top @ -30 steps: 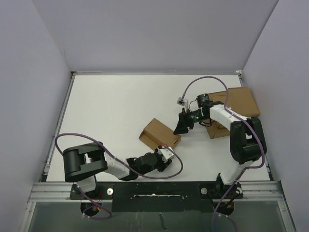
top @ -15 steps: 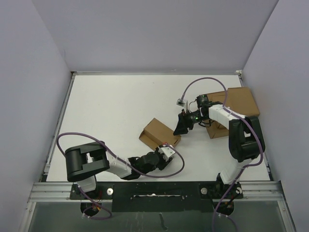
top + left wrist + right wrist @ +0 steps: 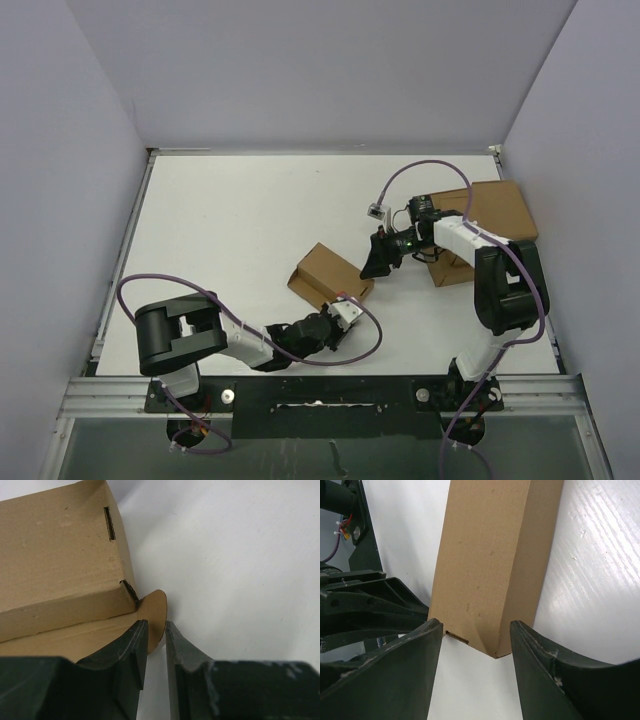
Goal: Fold the paper box
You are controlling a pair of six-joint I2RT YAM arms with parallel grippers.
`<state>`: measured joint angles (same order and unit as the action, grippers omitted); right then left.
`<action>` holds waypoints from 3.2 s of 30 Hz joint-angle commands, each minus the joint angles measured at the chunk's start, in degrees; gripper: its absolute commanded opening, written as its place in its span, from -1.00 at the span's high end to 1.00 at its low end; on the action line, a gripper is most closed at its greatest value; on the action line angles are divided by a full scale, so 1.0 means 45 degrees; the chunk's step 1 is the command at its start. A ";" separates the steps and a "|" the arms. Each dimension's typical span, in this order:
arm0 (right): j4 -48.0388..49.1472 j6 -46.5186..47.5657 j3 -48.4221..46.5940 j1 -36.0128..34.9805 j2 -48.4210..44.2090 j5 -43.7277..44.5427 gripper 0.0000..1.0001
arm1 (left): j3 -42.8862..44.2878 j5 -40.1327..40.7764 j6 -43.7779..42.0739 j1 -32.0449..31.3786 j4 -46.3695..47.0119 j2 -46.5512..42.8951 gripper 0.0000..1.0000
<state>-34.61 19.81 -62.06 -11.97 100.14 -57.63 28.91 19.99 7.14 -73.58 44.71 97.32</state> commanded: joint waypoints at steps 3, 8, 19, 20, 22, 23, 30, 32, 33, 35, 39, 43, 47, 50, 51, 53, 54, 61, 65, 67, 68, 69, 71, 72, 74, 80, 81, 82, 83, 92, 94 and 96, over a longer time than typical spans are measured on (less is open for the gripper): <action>0.0190 -0.0249 -0.0408 0.0141 0.0101 -0.0397 -0.13 | 0.0374 0.0303 0.0269 0.0095 0.0240 0.0108 0.71; 0.0331 -0.0497 -0.0351 0.0239 0.0231 -0.0454 -0.13 | 0.0300 0.0343 0.0346 0.0106 0.0260 0.0016 0.84; 0.0500 -0.0884 -0.0329 0.0470 0.0668 -0.0785 -0.12 | 0.0203 0.0329 0.0556 0.0190 0.0260 -0.0136 0.90; 0.0503 -0.0904 -0.0329 0.0479 0.0718 -0.0802 -0.11 | 0.0198 0.0324 0.0603 0.0217 0.0260 -0.0168 0.91; 0.0475 -0.0907 -0.0329 0.0488 0.0800 -0.0807 -0.09 | 0.0195 0.0306 0.0683 0.0260 0.0224 -0.0214 0.92; 0.0466 -0.0907 -0.0329 0.0491 0.0851 -0.0808 -0.08 | 0.0197 0.0295 0.0722 0.0278 0.0207 -0.0251 0.92; 0.0267 -0.0848 -0.0405 0.0489 0.1255 -0.0596 0.00 | 0.0160 0.0218 0.1075 0.0459 0.0065 -0.0413 0.95; 0.0213 -0.0829 -0.0427 0.0482 0.1354 -0.0523 0.04 | 0.0121 0.0182 0.1207 0.0521 0.0027 -0.0500 0.96; 0.0187 -0.0826 -0.0437 0.0485 0.1391 -0.0472 0.06 | 0.0103 0.0145 0.1283 0.0571 0.0041 -0.0531 0.97; 0.0163 -0.0819 -0.0461 0.0481 0.1455 -0.0437 0.10 | 0.0083 0.0105 0.1387 0.0619 0.0027 -0.0570 0.98; 0.0072 -0.0790 -0.0484 0.0480 0.1466 -0.0360 0.11 | 0.0056 0.0057 0.1651 0.0698 -0.0041 -0.0618 0.99; 0.0094 -0.0804 -0.0486 0.0460 0.1497 -0.0300 0.15 | -0.0045 0.0070 0.1931 0.0779 -0.0099 -0.0735 1.00; 0.0013 -0.0766 -0.0522 0.0429 0.1570 -0.0318 0.15 | -0.0008 0.0053 0.2068 0.0858 -0.0254 -0.0823 1.00; -0.0066 -0.0695 -0.0562 0.0382 0.1609 -0.0300 0.16 | 0.0031 0.0037 0.2190 0.0902 -0.0375 -0.0897 1.00; -0.0090 -0.0678 -0.0581 0.0370 0.1619 -0.0317 0.16 | 0.0055 0.0032 0.2211 0.0929 -0.0442 -0.0942 1.00; -0.0106 -0.0645 -0.0583 0.0350 0.1605 -0.0319 0.16 | 0.0113 0.0038 0.2292 0.0958 -0.0612 -0.1049 1.00; -0.0119 -0.0620 -0.0583 0.0334 0.1613 -0.0319 0.16 | 0.0145 0.0032 0.2314 0.0980 -0.0701 -0.1095 1.00; -0.0238 -0.0483 -0.0621 0.0200 0.1562 -0.0420 0.16 | 0.0544 0.0075 0.2399 0.1000 -0.1520 -0.1494 1.00; -0.0276 -0.0410 -0.0642 0.0121 0.1518 -0.0534 0.17 | 0.0823 0.0052 0.2410 0.1019 -0.1971 -0.1660 1.00; -0.0295 -0.0382 -0.0642 0.0077 0.1509 -0.0627 0.17 | 0.0896 0.0061 0.2418 0.1031 -0.2108 -0.1731 1.00; -0.0311 -0.0353 -0.0642 0.0056 0.1506 -0.0680 0.17 | 0.0979 0.0064 0.2408 0.1031 -0.2189 -0.1786 1.00; -0.0326 -0.0332 -0.0642 0.0044 0.1508 -0.0716 0.17 | 0.1037 0.0094 0.2402 0.1038 -0.2299 -0.1824 1.00; -0.0355 -0.0304 -0.0661 -0.0008 0.1489 -0.0789 0.17 | 0.1140 0.0155 0.2384 0.1040 -0.2510 -0.1887 1.00; -0.0382 -0.0285 -0.0661 -0.0025 0.1479 -0.0832 0.17 | 0.1180 0.0166 0.2363 0.1049 -0.2562 -0.1925 1.00; -0.0404 -0.0263 -0.0680 -0.0077 0.1478 -0.0917 0.17 | 0.1244 0.0177 0.2327 0.1081 -0.2662 -0.1971 1.00; -0.0434 -0.0243 -0.0681 -0.0197 0.1500 -0.0992 0.16 | 0.1526 0.0149 0.2190 0.1195 -0.2908 -0.1999 1.00; -0.0429 -0.0243 -0.0681 -0.0210 0.1515 -0.1011 0.16 | 0.1584 0.0148 0.2185 0.1237 -0.2948 -0.1988 1.00; -0.0433 -0.0243 -0.0681 -0.0231 0.1531 -0.1021 0.16 | 0.1640 0.0121 0.2174 0.1269 -0.2975 -0.1979 1.00; -0.0434 -0.0243 -0.0691 -0.0248 0.1531 -0.1034 0.16 | 0.1701 0.0110 0.2165 0.1317 -0.3008 -0.1963 1.00; -0.0434 -0.0262 -0.0692 -0.0350 0.1575 -0.1022 0.16 | 0.2271 0.0049 0.1966 0.1488 -0.3639 -0.1919 1.00; -0.0434 -0.0282 -0.0700 -0.0368 0.1611 -0.0987 0.16 | 0.2404 0.0067 0.1881 0.1488 -0.3799 -0.1891 1.00; -0.0434 -0.0272 -0.0700 -0.0368 0.1606 -0.0966 0.16 | 0.2566 0.0092 0.1800 0.1488 -0.3956 -0.1851 1.00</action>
<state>-34.00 19.07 -63.94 -11.99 106.74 -58.19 36.01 18.94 16.88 -67.92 23.88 91.77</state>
